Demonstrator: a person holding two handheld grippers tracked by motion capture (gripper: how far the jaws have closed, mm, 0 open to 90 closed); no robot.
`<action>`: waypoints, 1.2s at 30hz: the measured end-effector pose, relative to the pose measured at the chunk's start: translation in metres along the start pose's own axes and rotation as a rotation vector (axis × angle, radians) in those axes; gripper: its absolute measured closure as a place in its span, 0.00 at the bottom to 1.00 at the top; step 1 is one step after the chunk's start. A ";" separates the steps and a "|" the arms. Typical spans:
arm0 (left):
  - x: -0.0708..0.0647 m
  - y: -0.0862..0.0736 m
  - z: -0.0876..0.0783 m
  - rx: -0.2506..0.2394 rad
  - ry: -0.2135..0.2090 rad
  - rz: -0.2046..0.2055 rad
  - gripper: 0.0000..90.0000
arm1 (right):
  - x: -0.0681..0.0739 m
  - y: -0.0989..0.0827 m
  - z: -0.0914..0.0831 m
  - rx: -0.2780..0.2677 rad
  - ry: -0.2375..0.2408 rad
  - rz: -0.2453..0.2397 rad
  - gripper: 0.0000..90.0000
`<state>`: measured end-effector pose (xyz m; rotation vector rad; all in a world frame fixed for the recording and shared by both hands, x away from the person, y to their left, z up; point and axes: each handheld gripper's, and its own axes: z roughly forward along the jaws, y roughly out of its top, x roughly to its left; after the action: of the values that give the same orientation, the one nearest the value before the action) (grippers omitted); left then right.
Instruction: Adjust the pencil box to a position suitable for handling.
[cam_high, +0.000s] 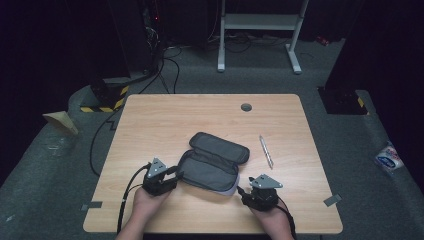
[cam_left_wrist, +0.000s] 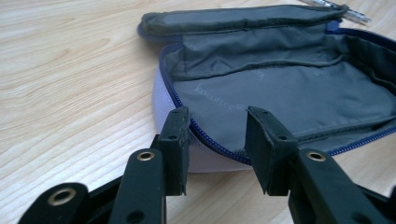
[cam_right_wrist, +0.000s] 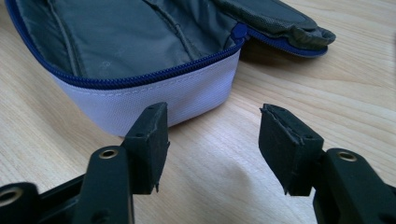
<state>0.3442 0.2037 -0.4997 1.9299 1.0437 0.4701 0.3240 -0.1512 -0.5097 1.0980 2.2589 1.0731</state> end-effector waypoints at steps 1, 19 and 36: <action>-0.001 0.000 0.000 0.000 -0.006 0.002 0.67 | -0.001 0.000 -0.001 -0.001 -0.002 0.002 0.48; -0.035 -0.004 0.006 0.031 -0.094 0.073 0.67 | -0.027 -0.001 0.005 0.003 -0.062 0.056 0.51; -0.010 0.001 -0.019 -0.047 -0.046 0.002 0.62 | -0.047 0.003 0.003 -0.024 -0.107 0.084 0.52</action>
<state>0.3264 0.2049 -0.4882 1.8921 0.9933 0.4459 0.3561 -0.1859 -0.5080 1.2207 2.1286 1.0453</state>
